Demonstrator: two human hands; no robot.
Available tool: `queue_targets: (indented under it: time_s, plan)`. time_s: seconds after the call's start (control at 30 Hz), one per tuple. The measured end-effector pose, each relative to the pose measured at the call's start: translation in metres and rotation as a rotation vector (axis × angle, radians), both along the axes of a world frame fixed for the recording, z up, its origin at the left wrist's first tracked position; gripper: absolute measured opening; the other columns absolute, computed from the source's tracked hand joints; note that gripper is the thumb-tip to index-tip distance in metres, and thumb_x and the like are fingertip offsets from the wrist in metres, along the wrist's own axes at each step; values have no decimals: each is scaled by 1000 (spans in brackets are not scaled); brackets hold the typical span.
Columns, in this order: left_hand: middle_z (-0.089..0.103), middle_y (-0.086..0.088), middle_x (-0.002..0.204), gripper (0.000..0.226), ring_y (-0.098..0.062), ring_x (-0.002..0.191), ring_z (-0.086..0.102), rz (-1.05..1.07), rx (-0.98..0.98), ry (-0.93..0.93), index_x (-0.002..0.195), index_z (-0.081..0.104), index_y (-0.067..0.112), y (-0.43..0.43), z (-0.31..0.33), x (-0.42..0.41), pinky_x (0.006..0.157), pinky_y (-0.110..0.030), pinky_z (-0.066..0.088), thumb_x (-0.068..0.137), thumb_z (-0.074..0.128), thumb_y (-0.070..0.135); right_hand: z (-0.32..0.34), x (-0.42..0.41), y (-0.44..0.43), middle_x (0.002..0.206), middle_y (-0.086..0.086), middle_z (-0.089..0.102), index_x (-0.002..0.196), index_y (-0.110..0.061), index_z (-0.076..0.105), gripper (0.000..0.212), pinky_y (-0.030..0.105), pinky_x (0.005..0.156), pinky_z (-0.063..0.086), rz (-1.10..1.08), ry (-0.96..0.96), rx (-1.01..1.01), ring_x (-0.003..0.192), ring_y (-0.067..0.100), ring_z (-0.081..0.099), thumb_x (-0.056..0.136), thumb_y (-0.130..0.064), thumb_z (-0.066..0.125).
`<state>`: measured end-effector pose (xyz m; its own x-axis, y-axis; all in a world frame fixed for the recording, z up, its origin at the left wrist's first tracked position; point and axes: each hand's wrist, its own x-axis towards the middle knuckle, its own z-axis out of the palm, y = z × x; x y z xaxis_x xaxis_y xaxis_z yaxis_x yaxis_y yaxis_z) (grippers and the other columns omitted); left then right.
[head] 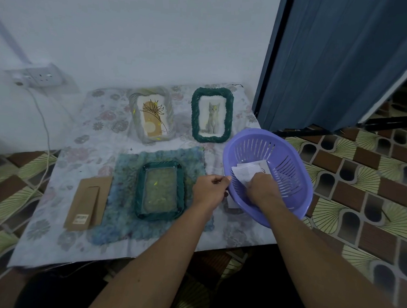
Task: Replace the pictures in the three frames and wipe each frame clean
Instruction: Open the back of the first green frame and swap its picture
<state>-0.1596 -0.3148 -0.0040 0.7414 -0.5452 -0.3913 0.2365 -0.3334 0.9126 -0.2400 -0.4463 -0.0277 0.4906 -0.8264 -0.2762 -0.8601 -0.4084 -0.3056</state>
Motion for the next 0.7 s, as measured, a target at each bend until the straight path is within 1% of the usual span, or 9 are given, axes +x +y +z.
queue_targets:
  time_s: [0.07,0.17,0.27,0.33,0.43,0.5,0.57,0.63,0.7]
  plan:
    - [75,-8,85,16,-14,60,65,4,0,8,87,75,12,0,1,0,61,-27,57,91,70,26,1,1,0,91,14,64,87,-10,57,10,45,77,58,-4,-5,-10,94,37,66,85,-15,65]
    - [75,-7,84,16,-14,61,65,4,10,2,83,74,15,1,1,0,60,-26,57,92,70,27,7,-2,0,78,9,59,77,-10,57,26,32,64,47,22,-20,14,80,32,65,80,-26,78]
    - [75,-6,85,17,-15,62,66,-1,25,8,85,74,13,0,2,0,61,-27,57,92,69,27,16,-7,3,79,6,62,74,-13,61,25,32,65,46,58,-106,10,71,27,58,83,-31,76]
    - [75,-7,86,19,-14,61,66,-10,31,14,89,75,10,0,3,0,61,-28,58,93,68,28,26,-10,8,83,4,64,75,-18,57,17,35,69,48,35,-204,8,75,27,58,88,-23,68]
    - [75,-7,89,22,-18,64,68,-24,39,21,92,74,10,1,4,1,60,-28,58,92,68,31,43,-12,19,86,4,62,87,-20,53,11,32,63,41,0,-380,-54,75,27,57,91,-14,61]
    - [75,-6,90,26,-23,74,70,-31,55,-4,93,73,13,2,6,4,67,-33,59,91,68,38,55,-11,30,88,3,61,93,-19,50,12,32,60,38,20,-498,-134,73,27,55,93,-12,61]
    - [73,-2,94,28,-23,84,70,-30,77,-66,98,71,14,5,8,8,78,-39,59,92,66,42,66,-10,41,87,2,61,96,-16,52,9,33,56,36,57,-586,-236,71,27,54,94,-13,61]
    - [69,1,99,23,-21,93,67,-18,55,-103,106,67,16,11,10,14,85,-42,57,95,62,36,76,-6,53,85,5,64,98,-12,56,6,35,53,38,112,-665,-317,68,30,56,95,-13,62]
    - [66,1,106,22,-19,97,65,1,-1,-84,116,62,18,19,11,22,87,-40,55,97,59,28,84,1,67,85,6,65,99,-10,58,7,34,53,38,154,-733,-330,68,27,56,95,-13,63]
